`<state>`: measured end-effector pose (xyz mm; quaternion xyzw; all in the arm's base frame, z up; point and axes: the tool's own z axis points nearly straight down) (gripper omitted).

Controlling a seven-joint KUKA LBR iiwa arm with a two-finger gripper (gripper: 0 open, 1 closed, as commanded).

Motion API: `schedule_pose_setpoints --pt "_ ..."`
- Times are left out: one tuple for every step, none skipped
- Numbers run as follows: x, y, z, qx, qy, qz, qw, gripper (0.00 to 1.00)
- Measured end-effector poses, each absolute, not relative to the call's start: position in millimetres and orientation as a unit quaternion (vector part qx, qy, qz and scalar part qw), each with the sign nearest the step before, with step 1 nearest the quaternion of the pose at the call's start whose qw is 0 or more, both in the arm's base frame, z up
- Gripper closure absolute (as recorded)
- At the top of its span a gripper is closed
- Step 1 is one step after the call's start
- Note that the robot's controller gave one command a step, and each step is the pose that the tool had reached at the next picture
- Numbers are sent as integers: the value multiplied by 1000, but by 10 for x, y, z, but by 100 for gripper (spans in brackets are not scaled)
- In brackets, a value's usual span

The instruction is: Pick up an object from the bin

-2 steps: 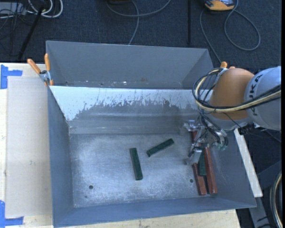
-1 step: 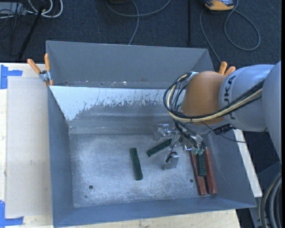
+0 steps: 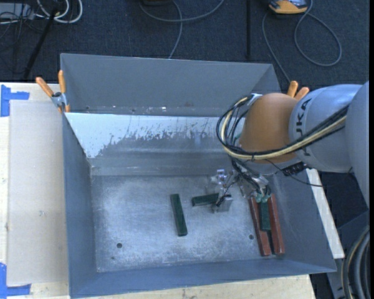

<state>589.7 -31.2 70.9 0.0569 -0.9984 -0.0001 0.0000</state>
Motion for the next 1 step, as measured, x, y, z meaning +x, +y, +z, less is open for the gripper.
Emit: schedule_pose_setpoints --pt "5646 -682 2007 95 -995 1 -4 100"
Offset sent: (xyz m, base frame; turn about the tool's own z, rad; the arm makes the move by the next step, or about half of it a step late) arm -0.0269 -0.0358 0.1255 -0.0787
